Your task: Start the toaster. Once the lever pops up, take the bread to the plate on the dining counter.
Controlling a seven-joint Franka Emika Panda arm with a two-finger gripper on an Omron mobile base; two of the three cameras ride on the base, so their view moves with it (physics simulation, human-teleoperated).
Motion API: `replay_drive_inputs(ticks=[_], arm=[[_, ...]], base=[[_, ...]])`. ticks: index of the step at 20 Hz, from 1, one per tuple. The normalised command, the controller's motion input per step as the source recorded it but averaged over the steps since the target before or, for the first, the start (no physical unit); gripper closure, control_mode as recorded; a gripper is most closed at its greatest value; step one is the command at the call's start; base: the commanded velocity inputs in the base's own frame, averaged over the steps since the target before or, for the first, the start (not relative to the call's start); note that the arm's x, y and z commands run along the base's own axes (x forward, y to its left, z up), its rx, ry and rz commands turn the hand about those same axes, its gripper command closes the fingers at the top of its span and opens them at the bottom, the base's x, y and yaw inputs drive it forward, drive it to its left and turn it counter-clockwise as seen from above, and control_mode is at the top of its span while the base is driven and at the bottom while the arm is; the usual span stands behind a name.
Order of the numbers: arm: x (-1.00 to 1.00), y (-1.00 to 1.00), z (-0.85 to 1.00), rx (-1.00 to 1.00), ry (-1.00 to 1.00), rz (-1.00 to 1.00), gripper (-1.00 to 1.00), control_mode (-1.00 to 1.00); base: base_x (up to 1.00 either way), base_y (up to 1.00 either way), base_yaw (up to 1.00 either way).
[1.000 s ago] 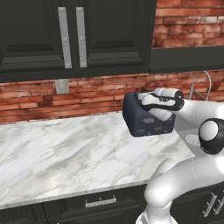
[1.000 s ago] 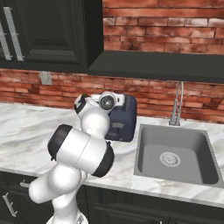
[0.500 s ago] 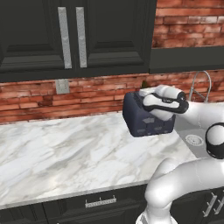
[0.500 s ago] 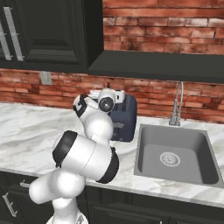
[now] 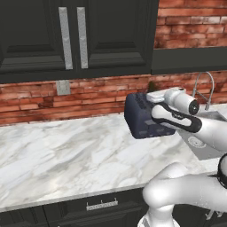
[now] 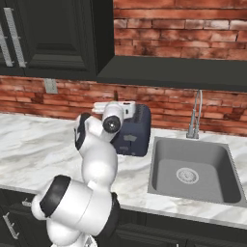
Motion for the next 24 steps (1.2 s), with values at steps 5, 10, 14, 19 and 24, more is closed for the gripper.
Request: replay_drive_inputs(ticks=[5,10,14,19,24], arm=[[-0.78,0.0,0.4,-0.04,0.0,0.0,1.0,-1.0],[-0.74,-0.04,0.03,-0.01,0.03,0.0,1.0,-1.0],[-0.87,-0.24,0.13,0.0,0.05,0.0,1.0,-1.0],[-0.85,-0.14,0.37,0.0,0.15,-0.03,1.0,-1.0],[-0.76,-0.02,0.48,0.0,0.24,-0.04,1.0,-1.0]], base=[[0.0,0.0,0.0],[0.0,0.0,0.0],[0.0,0.0,0.0],[0.0,0.0,0.0],[0.0,0.0,0.0]])
